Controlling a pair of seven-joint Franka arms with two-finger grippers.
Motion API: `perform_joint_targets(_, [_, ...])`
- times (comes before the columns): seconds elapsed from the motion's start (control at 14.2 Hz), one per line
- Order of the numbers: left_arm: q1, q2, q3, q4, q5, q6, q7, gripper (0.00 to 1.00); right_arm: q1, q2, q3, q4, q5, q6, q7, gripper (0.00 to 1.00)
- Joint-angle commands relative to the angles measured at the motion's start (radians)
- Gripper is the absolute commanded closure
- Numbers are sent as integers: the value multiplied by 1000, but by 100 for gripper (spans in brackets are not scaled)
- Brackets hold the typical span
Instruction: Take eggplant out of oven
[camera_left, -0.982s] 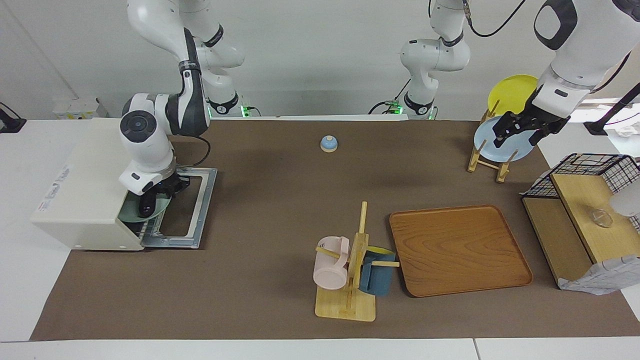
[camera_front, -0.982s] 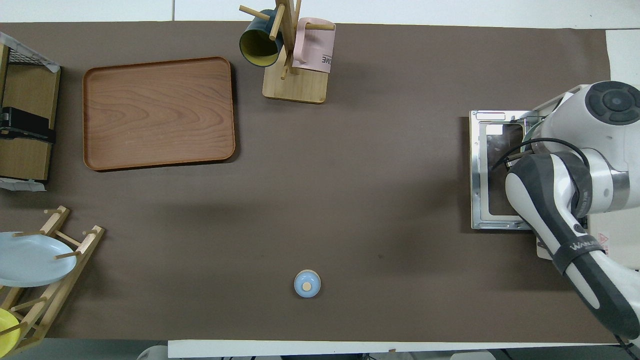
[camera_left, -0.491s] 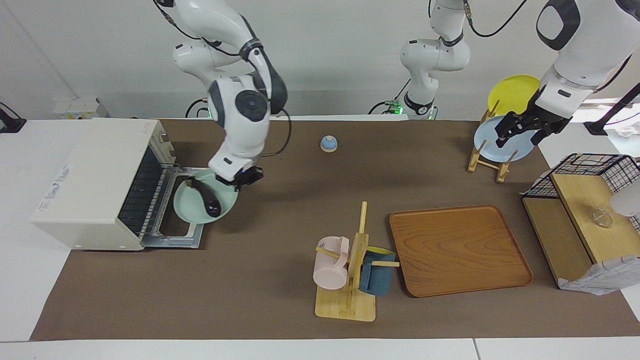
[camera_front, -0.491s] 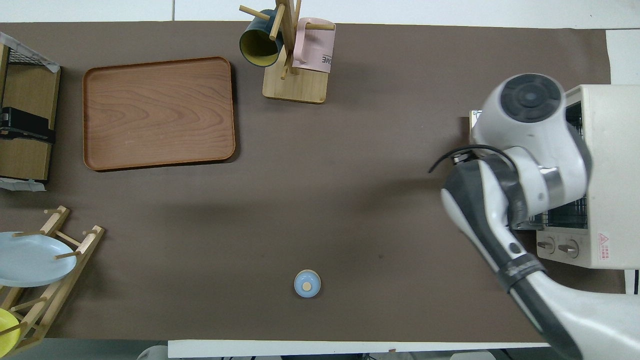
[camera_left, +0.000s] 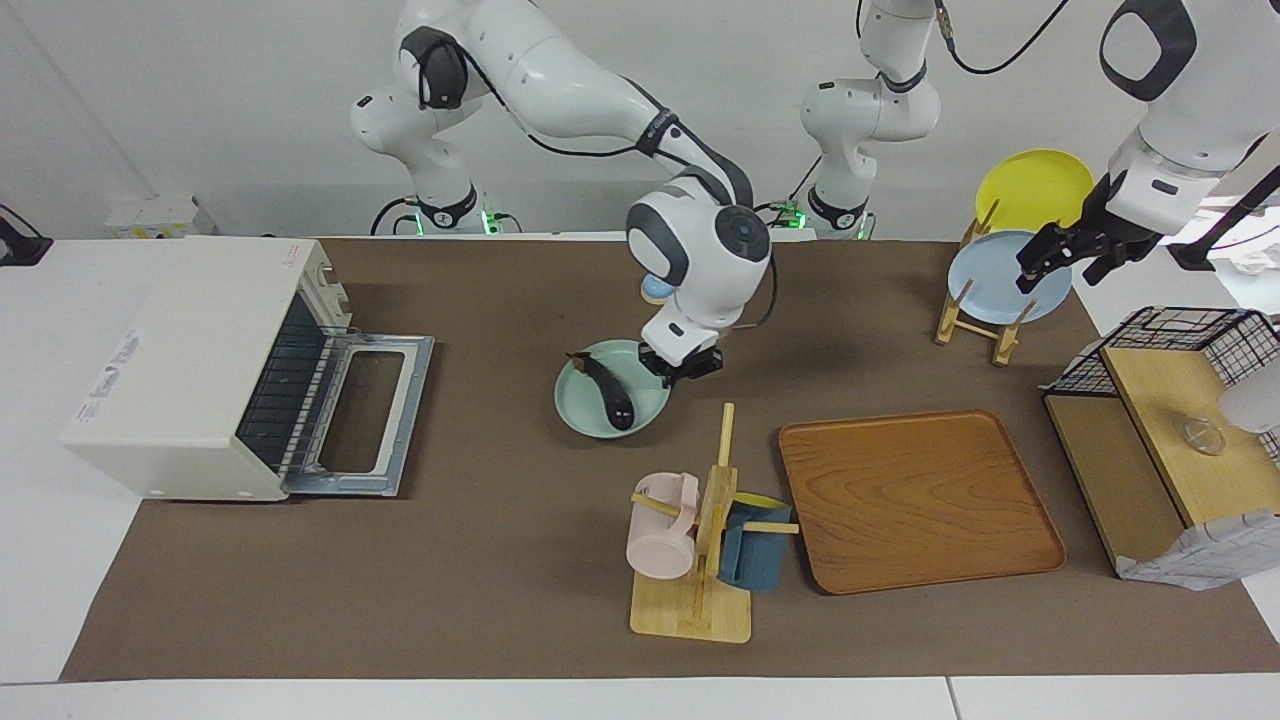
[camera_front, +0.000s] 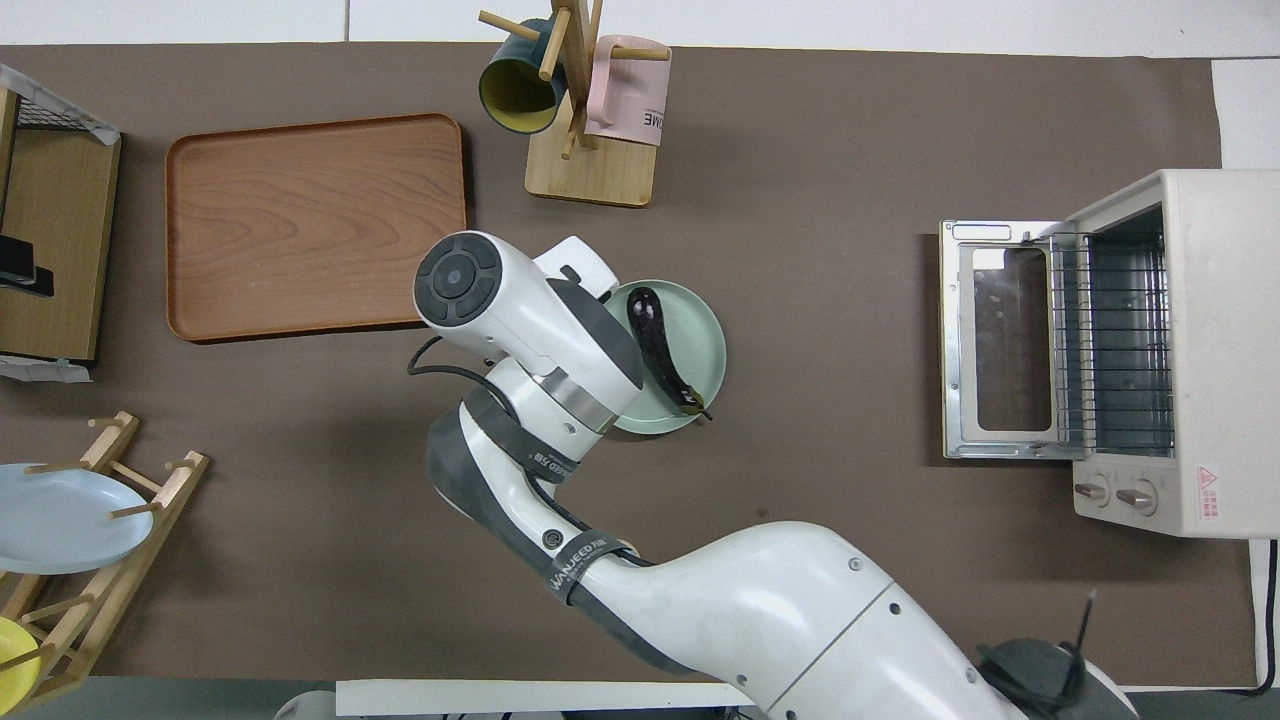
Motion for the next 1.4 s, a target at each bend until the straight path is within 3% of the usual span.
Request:
perform_joint_targets(0.0, [-13, -77, -6, -133, 10, 38, -15, 0, -15, 25, 38, 63, 19, 8, 88, 80])
perform_joint_targets(0.07, [-15, -106, -15, -201, 10, 103, -37, 0, -6, 8, 33, 60, -10, 17, 90, 55])
perform_joint_targets(0.21, [-68, -135, -38, -319, 9, 246, -116, 0, -52, -79, 27, 52, -112, 9, 55, 51])
perform_joint_targets(0.35, [-177, -100, -39, -380, 9, 378, -239, 0, -178, -215, 31, -61, -114, -38, -162, 50])
perform_joint_targets(0.42, [-234, -74, -39, -394, 9, 427, -296, 0, -227, -278, 31, -157, -114, -46, -245, 57])
perform_joint_targets(0.56, [-403, 31, -39, -392, 7, 571, -487, 0, -371, -429, 31, -442, -116, 4, -405, 81])
perform_joint_targets(0.7, [-563, 145, -39, -379, 7, 721, -705, 0, -454, -487, 30, -619, -116, 82, -514, 96])
perform_joint_targets(0.84, [-678, 260, -39, -311, 3, 812, -840, 0, -582, -520, 31, -753, -117, 211, -634, 100])
perform_joint_targets(0.98, [-749, 402, -35, -190, 3, 822, -919, 0, -646, -524, 30, -821, -117, 299, -709, 100])
perform_joint_targets(1.05, [-757, 452, -35, -148, 4, 819, -921, 6, -664, -524, 30, -835, -119, 305, -712, 100])
perform_joint_targets(1.19, [-765, 480, -36, -135, 10, 808, -911, 78, -670, -524, 30, -859, -119, 331, -714, 100])
perform_joint_targets(1.33, [-763, 478, -33, -134, 12, 787, -908, 98, -677, -520, 30, -865, -127, 353, -741, 100])
